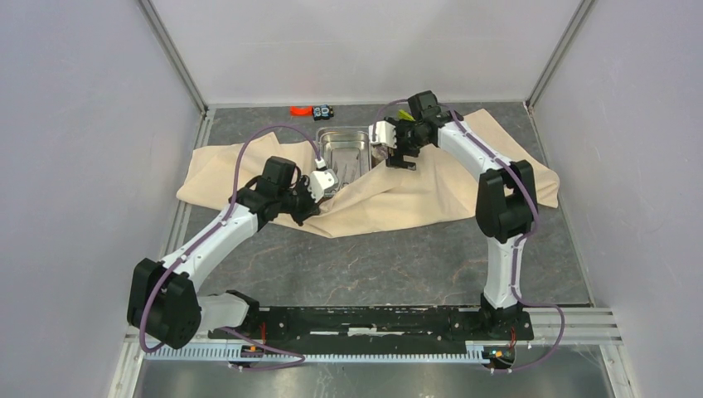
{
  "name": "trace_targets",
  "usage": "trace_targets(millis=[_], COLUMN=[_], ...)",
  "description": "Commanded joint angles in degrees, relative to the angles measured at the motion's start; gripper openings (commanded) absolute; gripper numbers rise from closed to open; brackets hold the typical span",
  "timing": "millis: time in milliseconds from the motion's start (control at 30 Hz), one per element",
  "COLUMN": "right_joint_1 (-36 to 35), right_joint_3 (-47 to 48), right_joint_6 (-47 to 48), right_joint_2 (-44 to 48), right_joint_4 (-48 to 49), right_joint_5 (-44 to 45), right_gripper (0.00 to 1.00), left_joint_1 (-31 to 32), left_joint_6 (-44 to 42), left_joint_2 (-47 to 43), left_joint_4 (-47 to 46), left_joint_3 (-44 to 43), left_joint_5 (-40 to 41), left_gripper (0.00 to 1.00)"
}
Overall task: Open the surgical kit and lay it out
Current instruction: Open the surgical kit at the center of the board.
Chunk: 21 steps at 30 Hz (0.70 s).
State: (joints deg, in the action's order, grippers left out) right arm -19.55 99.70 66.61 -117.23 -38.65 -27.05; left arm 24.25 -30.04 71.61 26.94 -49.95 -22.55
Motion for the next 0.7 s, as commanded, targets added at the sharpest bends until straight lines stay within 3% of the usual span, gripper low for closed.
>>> trace_targets(millis=[0,300,467,667], right_joint_1=[-1.3,-2.2,-2.3,-2.3], right_joint_3=[5.0,6.5,6.3,1.7], right_joint_6=[6.7,10.3,9.7,8.7], right_joint_2=[-2.9,-5.6,-5.5,-0.8], right_joint_4=[-7.1,-12.2,-12.6,-10.3], right_joint_5=[2.2,4.8,4.8,4.8], right_gripper=[0.93,0.68,0.44,0.08], left_joint_1=[0.3,0.5,0.4,0.4], left_joint_6=[0.7,0.9,0.8,1.0], left_joint_2=[0.2,0.5,0.4,0.4], left_joint_4=[-0.6,-0.7,-1.5,-1.6], left_joint_3=[-1.9,-2.6,-2.2,-2.2], left_joint_5=[1.6,2.9,4.3,5.6], left_gripper=[0.02,0.02,0.02,0.02])
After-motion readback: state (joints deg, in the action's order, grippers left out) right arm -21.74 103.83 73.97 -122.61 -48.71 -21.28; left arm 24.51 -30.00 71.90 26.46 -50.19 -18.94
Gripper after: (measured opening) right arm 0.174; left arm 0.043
